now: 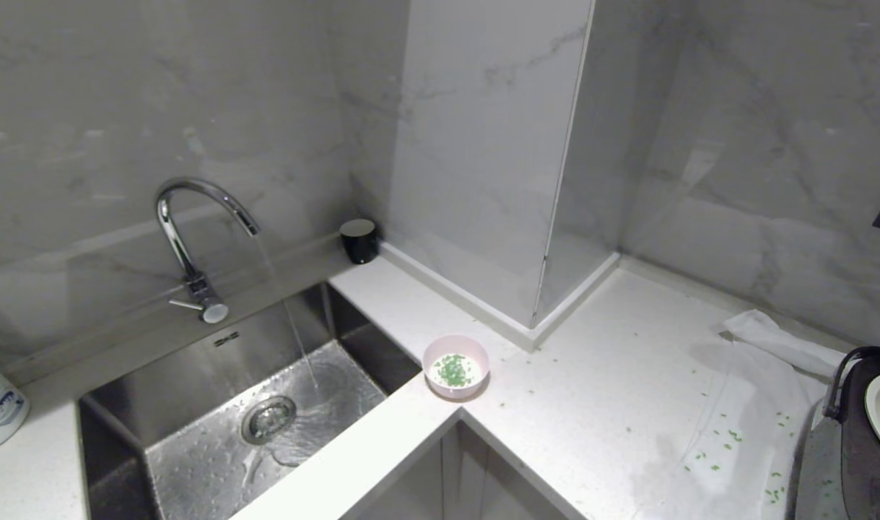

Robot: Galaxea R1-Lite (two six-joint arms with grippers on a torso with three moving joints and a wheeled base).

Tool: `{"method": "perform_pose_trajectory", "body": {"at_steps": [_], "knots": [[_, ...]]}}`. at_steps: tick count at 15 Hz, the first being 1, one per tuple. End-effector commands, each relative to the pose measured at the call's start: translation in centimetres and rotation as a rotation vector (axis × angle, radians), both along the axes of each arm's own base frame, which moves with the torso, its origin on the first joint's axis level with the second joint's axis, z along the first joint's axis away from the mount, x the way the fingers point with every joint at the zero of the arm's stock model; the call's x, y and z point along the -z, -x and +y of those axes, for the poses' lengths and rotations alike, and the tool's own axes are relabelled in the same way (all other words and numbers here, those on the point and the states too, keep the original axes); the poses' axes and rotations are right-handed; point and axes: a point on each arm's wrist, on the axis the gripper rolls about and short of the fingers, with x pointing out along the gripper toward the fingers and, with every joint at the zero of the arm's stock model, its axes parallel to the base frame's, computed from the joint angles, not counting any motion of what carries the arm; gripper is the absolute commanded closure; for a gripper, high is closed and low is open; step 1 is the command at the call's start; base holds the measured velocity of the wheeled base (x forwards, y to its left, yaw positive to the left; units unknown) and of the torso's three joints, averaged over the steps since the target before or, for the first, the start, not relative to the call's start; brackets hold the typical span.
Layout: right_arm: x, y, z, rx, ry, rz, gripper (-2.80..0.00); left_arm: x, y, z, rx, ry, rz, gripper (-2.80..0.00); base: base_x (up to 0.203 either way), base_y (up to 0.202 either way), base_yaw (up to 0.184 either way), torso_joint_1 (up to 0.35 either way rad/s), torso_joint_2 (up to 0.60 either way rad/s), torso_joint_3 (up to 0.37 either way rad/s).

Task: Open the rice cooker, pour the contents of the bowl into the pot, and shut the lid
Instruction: Pick up the bowl on the table

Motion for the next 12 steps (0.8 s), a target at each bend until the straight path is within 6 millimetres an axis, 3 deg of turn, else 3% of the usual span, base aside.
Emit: {"method": "perform_pose_trajectory", "body": {"at_steps": [1,4,8,10,12], "knots": [[0.8,3.3,-0.3,0.063,0.012,-0.081,0.00,0.0,0.0,0.0,0.001,0.001,-0.002,0.00,0.000,0.000,0.000,0.000,0.00,0.000],[2.4,5.8,-0.3,0.095,0.076,-0.143,0.00,0.0,0.0,0.0,0.000,0.001,-0.001,0.00,0.000,0.000,0.000,0.000,0.00,0.000],[6.4,7.5,0.0,0.099,0.128,-0.170,0.00,0.0,0.0,0.0,-0.001,0.004,0.000,0.00,0.000,0.000,0.000,0.000,0.00,0.000],[9.5,7.7,0.3,-0.036,0.151,-0.177,0.00,0.0,0.0,0.0,-0.007,0.002,-0.002,0.00,0.000,0.000,0.000,0.000,0.00,0.000],[13.3,5.9,0.5,-0.144,0.159,-0.067,0.00,0.0,0.0,0.0,-0.006,0.001,0.000,0.00,0.000,0.000,0.000,0.000,0.00,0.000]]}}
